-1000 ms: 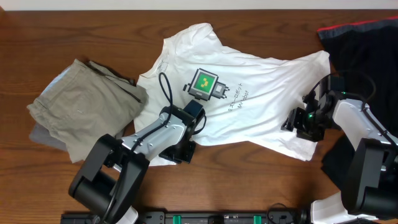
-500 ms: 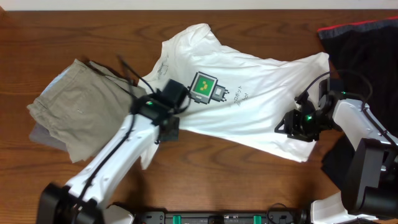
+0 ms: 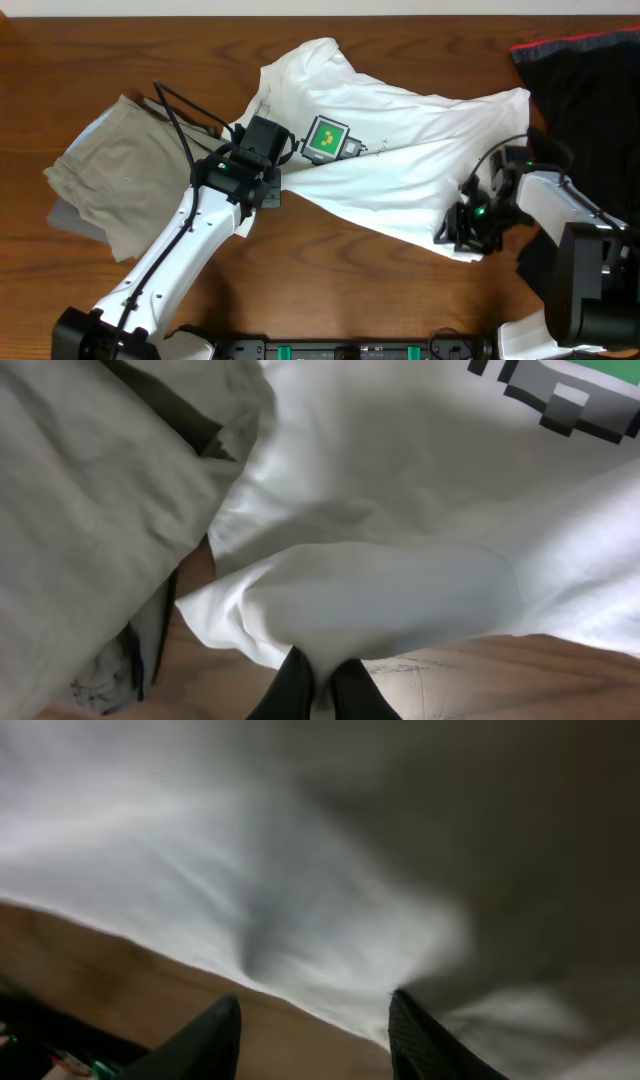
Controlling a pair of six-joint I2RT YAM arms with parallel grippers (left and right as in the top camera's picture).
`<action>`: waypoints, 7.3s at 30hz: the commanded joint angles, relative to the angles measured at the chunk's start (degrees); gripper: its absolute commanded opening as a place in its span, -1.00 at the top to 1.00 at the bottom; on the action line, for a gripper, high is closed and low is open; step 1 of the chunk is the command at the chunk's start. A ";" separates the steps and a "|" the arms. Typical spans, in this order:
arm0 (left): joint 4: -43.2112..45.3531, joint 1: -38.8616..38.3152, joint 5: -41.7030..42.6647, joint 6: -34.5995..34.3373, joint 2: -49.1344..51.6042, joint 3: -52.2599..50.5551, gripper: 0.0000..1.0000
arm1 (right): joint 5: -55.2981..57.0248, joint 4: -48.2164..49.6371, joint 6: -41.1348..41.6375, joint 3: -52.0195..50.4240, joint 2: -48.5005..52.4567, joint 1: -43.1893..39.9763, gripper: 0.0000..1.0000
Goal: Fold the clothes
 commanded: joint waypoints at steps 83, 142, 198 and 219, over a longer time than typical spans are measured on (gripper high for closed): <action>-7.04 -4.96 18.18 -2.45 0.22 -6.36 0.88 | 7.52 6.08 9.01 -2.64 -1.44 -26.67 0.88; -5.92 -4.94 17.33 -2.21 0.22 -6.36 0.88 | 5.33 -1.31 5.84 -4.20 -24.28 -28.28 0.97; -4.02 -4.96 17.38 -2.23 0.22 -6.36 0.87 | 8.24 1.44 6.99 -12.26 -24.63 -28.61 0.17; -4.02 -4.96 17.35 -2.19 0.22 -6.36 0.87 | 13.20 10.86 13.86 -19.80 -24.61 -28.61 0.85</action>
